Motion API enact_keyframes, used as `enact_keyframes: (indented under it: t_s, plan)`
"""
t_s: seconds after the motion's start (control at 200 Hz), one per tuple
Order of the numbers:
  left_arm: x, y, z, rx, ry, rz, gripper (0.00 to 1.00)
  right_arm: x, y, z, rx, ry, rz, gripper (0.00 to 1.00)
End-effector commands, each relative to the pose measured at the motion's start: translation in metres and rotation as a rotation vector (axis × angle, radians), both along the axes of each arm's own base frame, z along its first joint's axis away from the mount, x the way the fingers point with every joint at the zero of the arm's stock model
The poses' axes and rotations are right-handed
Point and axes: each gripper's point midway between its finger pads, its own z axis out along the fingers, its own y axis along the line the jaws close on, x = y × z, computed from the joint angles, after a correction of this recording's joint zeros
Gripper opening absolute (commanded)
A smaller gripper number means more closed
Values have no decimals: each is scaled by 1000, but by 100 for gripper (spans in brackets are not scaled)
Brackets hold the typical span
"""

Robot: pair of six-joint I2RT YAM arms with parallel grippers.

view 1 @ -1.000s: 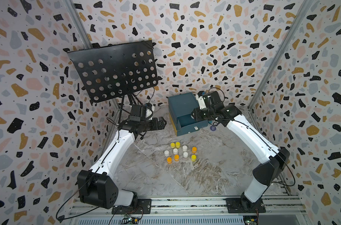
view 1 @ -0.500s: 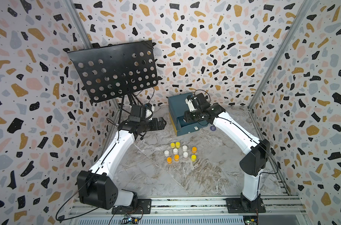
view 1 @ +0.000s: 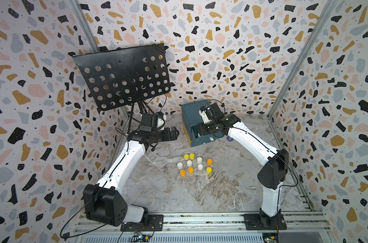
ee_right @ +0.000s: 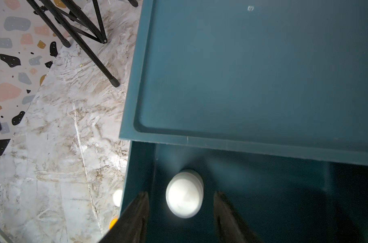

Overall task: Put the paint cans in the drawer according to color
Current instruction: Place the paint can in the drawer, then pick up the paint can at the center of the board.

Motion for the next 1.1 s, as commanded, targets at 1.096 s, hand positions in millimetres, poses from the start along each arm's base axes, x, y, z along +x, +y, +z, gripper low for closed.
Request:
enact_keyframes:
  t_s: [1.096]
  plan:
    - [-13,5,-69,66,244,-29,100,-137,9,3,189,-65,153,57]
